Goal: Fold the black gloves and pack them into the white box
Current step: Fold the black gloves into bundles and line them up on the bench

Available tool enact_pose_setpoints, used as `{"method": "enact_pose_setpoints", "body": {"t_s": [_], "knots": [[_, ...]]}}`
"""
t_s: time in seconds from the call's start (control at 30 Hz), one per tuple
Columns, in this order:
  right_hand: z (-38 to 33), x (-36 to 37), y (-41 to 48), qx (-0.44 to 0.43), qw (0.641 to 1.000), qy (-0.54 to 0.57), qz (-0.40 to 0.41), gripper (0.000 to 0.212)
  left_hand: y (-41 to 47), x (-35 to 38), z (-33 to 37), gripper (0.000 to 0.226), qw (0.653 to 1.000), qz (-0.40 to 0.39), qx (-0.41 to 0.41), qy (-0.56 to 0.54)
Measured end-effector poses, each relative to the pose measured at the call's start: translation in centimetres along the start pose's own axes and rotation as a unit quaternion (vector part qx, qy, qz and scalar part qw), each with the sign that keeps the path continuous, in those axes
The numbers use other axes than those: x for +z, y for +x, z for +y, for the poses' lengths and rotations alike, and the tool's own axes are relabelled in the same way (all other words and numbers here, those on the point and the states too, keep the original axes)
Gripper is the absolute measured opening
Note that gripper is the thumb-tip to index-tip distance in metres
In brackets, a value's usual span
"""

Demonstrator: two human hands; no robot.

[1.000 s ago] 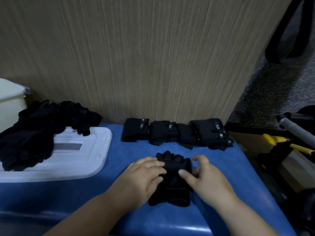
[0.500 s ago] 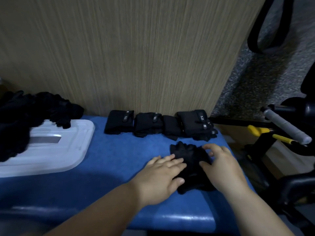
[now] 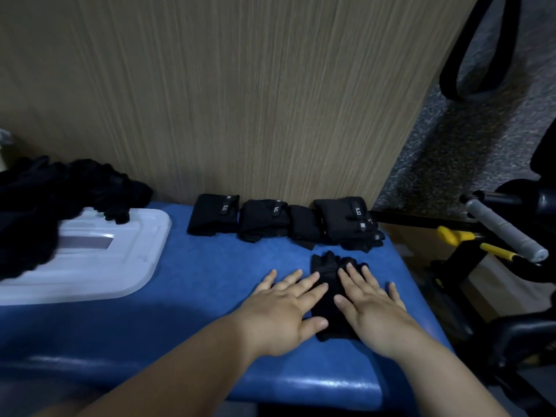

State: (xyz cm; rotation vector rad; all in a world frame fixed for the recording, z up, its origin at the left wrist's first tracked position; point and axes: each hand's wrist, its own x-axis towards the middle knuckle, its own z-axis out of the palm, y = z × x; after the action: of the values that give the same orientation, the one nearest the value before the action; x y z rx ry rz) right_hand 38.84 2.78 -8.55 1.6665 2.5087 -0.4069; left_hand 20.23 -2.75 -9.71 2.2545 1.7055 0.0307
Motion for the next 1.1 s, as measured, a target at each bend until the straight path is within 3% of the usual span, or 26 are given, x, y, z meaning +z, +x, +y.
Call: {"method": "enact_pose_setpoints", "body": {"t_s": [0.1, 0.2, 0.33, 0.4, 0.53, 0.67, 0.77, 0.87, 1.0, 1.1], "knots": [[-0.2, -0.4, -0.3, 0.005, 1.0, 0.008, 0.018, 0.058, -1.2, -0.3, -1.0, 0.062, 1.0, -0.006, -0.008, -0.007], [-0.6, -1.0, -0.5, 0.0, 0.994, 0.017, 0.112, 0.053, -2.6, -1.1, -2.3, 0.062, 0.999, -0.003, -0.03, -0.027], [-3.8, -1.5, -0.4, -0.085, 0.952, 0.12, 0.27, 0.038, -5.2, -2.9, -4.9, 0.062, 0.993, 0.064, -0.094, -0.035], [-6.5, -1.3, -0.4, -0.13, 0.933, 0.157, 0.297, 0.031, -7.0, -3.9, -6.7, 0.058, 0.984, 0.107, -0.141, -0.037], [-12.6, 0.0, 0.2, -0.197, 0.924, 0.212, 0.249, 0.023, -11.2, -5.3, -10.9, 0.042, 0.943, 0.221, -0.246, -0.028], [-19.0, 1.7, 1.5, -0.239, 0.923, 0.255, 0.16, 0.011, -15.8, -6.0, -15.0, 0.028, 0.881, 0.316, -0.351, -0.034], [-24.0, 2.3, 2.5, -0.264, 0.913, 0.294, 0.098, 0.017, -18.8, -6.0, -17.5, 0.021, 0.833, 0.383, -0.397, -0.045], [-28.8, 2.6, 3.8, -0.271, 0.909, 0.313, 0.052, 0.011, -20.8, -5.8, -19.2, 0.026, 0.792, 0.415, -0.443, -0.061], [-34.8, 2.5, 5.3, -0.263, 0.901, 0.344, 0.011, 0.023, -22.5, -5.8, -21.1, 0.041, 0.742, 0.454, -0.479, -0.118], [-37.8, 2.6, 5.8, -0.239, 0.895, 0.376, -0.025, 0.042, -22.8, -5.9, -22.3, 0.051, 0.741, 0.451, -0.47, -0.163]]}}
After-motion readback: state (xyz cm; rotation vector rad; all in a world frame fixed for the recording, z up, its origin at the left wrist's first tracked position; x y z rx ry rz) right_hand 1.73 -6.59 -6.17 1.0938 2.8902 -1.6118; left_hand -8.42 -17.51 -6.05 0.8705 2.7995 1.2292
